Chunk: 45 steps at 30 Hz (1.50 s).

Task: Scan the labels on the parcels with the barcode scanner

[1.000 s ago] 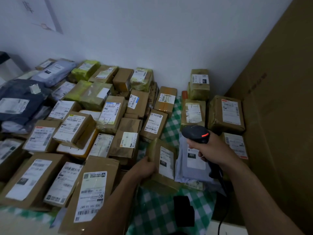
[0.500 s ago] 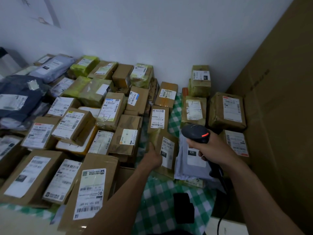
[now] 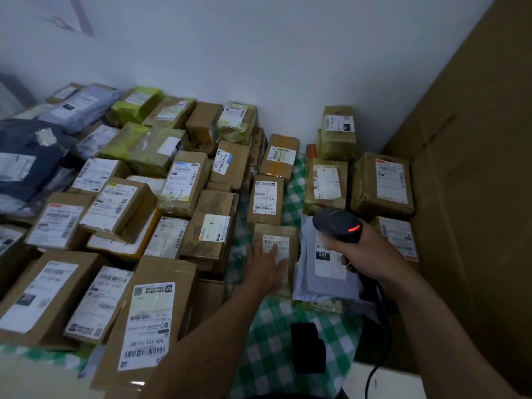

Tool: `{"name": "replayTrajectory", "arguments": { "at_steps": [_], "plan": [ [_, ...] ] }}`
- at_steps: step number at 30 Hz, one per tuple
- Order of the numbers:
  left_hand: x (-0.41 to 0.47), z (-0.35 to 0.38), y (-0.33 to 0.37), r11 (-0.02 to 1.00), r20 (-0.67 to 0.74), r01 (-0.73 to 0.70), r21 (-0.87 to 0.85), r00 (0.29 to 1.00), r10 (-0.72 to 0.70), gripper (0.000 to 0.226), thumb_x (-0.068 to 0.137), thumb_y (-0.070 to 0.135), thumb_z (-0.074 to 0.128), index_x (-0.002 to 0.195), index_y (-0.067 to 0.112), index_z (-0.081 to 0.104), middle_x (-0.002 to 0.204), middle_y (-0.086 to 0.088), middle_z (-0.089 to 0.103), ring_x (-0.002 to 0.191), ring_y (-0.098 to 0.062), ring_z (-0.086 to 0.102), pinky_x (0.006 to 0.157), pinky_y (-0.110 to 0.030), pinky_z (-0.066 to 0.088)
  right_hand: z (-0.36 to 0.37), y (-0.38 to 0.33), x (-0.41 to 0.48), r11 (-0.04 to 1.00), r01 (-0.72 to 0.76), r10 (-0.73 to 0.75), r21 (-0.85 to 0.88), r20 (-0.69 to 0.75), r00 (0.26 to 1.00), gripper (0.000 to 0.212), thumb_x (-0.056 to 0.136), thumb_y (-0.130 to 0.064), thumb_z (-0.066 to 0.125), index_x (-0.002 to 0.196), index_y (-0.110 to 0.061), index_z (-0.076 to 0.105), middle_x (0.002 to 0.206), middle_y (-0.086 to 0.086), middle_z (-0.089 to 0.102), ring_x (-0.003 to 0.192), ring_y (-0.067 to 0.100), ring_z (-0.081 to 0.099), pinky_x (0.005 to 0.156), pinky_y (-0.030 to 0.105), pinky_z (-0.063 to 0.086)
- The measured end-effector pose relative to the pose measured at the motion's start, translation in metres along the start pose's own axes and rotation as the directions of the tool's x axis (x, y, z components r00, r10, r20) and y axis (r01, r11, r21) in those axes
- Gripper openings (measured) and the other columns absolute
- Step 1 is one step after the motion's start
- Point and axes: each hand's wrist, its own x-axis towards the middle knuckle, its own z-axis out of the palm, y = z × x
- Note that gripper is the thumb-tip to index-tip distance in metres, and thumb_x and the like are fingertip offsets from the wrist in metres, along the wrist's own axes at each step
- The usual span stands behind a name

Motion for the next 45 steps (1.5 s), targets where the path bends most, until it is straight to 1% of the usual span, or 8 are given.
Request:
{"name": "replayTrajectory", "arguments": {
  "at_steps": [3, 16, 26, 30, 34, 38, 42, 45],
  "plan": [
    [0.001, 0.001, 0.006, 0.987, 0.091, -0.006, 0.162, 0.996, -0.009, 0.081, 0.100, 0.067, 0.036, 0.165, 0.032, 0.003, 0.166, -0.009, -0.032, 0.151, -0.042, -0.029, 0.124, -0.063, -0.004, -0.001, 0.006, 0.002, 1.000, -0.013, 0.013, -0.008, -0.001, 1.000, 0.044, 0.092, -0.036, 0.078, 0.131, -0.030, 0.058, 0.101, 0.011, 0.076, 0.063, 0.010, 0.061, 0.054, 0.023, 0.052],
    [-0.014, -0.008, -0.008, 0.986, 0.034, 0.100, 0.134, 0.994, -0.106, 0.127, 0.072, 0.081, 0.064, 0.161, 0.035, -0.013, 0.163, -0.003, -0.038, 0.152, -0.050, -0.001, 0.118, -0.067, 0.021, 0.003, 0.025, 0.011, 0.999, -0.040, 0.040, 0.019, -0.013, 0.999, 0.037, 0.092, -0.030, 0.078, 0.125, -0.029, 0.062, 0.087, 0.004, 0.075, 0.063, 0.015, 0.059, 0.057, 0.031, 0.051],
    [-0.017, -0.014, -0.003, 0.969, 0.054, 0.204, 0.142, 0.975, -0.214, 0.132, 0.078, 0.070, 0.071, 0.161, 0.018, -0.018, 0.162, -0.019, -0.036, 0.151, -0.050, -0.021, 0.119, -0.069, -0.001, 0.002, 0.036, 0.011, 0.997, -0.073, 0.072, -0.015, -0.060, 0.996, 0.027, 0.092, -0.029, 0.078, 0.114, -0.017, 0.069, 0.079, 0.005, 0.072, 0.055, 0.013, 0.058, 0.049, 0.024, 0.048],
    [-0.017, -0.011, 0.005, 0.997, -0.062, 0.077, 0.025, 0.995, -0.076, 0.096, 0.092, 0.044, 0.065, 0.163, 0.013, 0.008, 0.170, -0.022, -0.007, 0.156, -0.040, -0.016, 0.125, -0.054, -0.005, -0.005, 0.046, 0.010, 0.995, -0.101, 0.102, 0.019, -0.096, 0.990, 0.029, 0.093, -0.025, 0.077, 0.117, -0.014, 0.066, 0.073, 0.007, 0.065, 0.058, 0.017, 0.058, 0.048, 0.023, 0.047],
    [-0.023, -0.010, 0.043, 0.937, -0.241, -0.197, -0.287, 0.962, 0.129, 0.046, 0.099, 0.040, 0.059, 0.138, 0.016, 0.054, 0.140, -0.008, 0.055, 0.135, -0.027, 0.048, 0.108, -0.035, 0.039, -0.010, 0.061, 0.011, 0.987, -0.114, 0.130, 0.112, -0.144, 0.981, 0.041, 0.089, -0.026, 0.082, 0.126, -0.018, 0.066, 0.102, 0.010, 0.075, 0.090, 0.030, 0.071, 0.070, 0.038, 0.056],
    [-0.020, -0.003, 0.074, 0.859, -0.021, -0.045, -0.510, 0.999, 0.039, 0.061, 0.091, 0.040, 0.077, 0.139, 0.007, 0.057, 0.137, -0.010, 0.063, 0.122, -0.026, 0.061, 0.099, -0.035, 0.051, -0.015, 0.073, 0.008, 0.987, -0.109, 0.128, 0.118, -0.161, 0.979, 0.046, 0.087, -0.029, 0.084, 0.128, -0.021, 0.066, 0.106, 0.005, 0.073, 0.091, 0.023, 0.070, 0.070, 0.035, 0.055],
    [-0.014, 0.003, 0.074, 0.812, 0.016, 0.082, -0.577, 0.996, -0.089, 0.028, 0.094, 0.026, 0.075, 0.114, 0.007, 0.070, 0.111, -0.007, 0.070, 0.101, -0.019, 0.064, 0.076, -0.021, 0.046, -0.018, 0.077, 0.003, 0.984, -0.108, 0.129, 0.140, -0.155, 0.979, 0.043, 0.087, -0.027, 0.083, 0.126, -0.022, 0.066, 0.108, 0.005, 0.074, 0.094, 0.022, 0.069, 0.069, 0.030, 0.050],
    [-0.019, 0.002, 0.072, 0.772, 0.008, 0.090, -0.629, 0.994, -0.109, 0.011, 0.095, 0.025, 0.073, 0.095, 0.015, 0.069, 0.102, -0.004, 0.070, 0.100, -0.020, 0.066, 0.082, -0.025, 0.047, -0.018, 0.078, 0.002, 0.981, -0.101, 0.125, 0.166, -0.146, 0.981, 0.044, 0.087, -0.024, 0.084, 0.127, -0.021, 0.065, 0.106, 0.001, 0.073, 0.088, 0.012, 0.067, 0.060, 0.021, 0.050]
  ]
}}
